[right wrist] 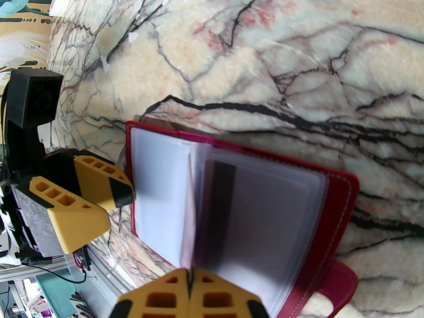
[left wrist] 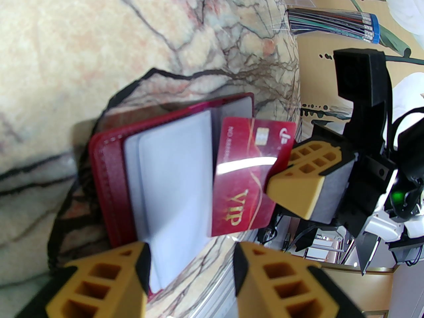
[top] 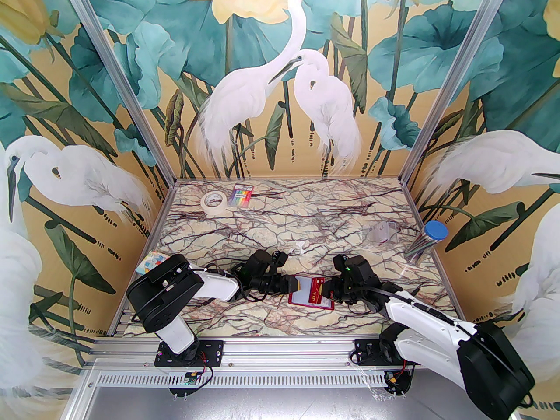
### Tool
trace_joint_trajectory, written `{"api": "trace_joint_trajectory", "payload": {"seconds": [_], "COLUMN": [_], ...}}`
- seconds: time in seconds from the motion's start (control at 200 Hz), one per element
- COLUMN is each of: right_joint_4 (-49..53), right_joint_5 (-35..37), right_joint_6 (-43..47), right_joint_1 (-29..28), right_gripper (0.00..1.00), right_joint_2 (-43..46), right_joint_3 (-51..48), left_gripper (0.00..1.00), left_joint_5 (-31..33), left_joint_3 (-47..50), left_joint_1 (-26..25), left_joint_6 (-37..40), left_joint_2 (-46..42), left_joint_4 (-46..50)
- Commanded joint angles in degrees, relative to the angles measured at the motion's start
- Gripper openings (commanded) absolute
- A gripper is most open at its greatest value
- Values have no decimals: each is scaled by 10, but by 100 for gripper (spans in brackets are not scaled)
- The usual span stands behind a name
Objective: Put the credit cards into the card holder
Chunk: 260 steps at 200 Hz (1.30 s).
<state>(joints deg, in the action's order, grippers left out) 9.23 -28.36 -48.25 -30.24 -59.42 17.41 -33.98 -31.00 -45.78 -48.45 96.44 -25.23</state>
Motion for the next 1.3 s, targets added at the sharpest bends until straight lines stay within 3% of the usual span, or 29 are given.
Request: {"api": "trace_joint_trajectory", "payload": {"seconds": [0.0,1.295], "right_joint_4": [12,23], "right_joint_5": [0,-6], "right_joint_6": [7,24], "right_joint_1": [4,4], "right_gripper": [0,0], "right_joint_2": [-4,-60], "right_joint_3": [10,17], "left_gripper": [47,47], "left_joint_5": [25,28], "left_joint_3": [-6,-6], "left_joint_1": [-5,-8], "left_joint_6": [10,11], "left_joint_2": [9,10], "left_joint_4": [34,36]}}
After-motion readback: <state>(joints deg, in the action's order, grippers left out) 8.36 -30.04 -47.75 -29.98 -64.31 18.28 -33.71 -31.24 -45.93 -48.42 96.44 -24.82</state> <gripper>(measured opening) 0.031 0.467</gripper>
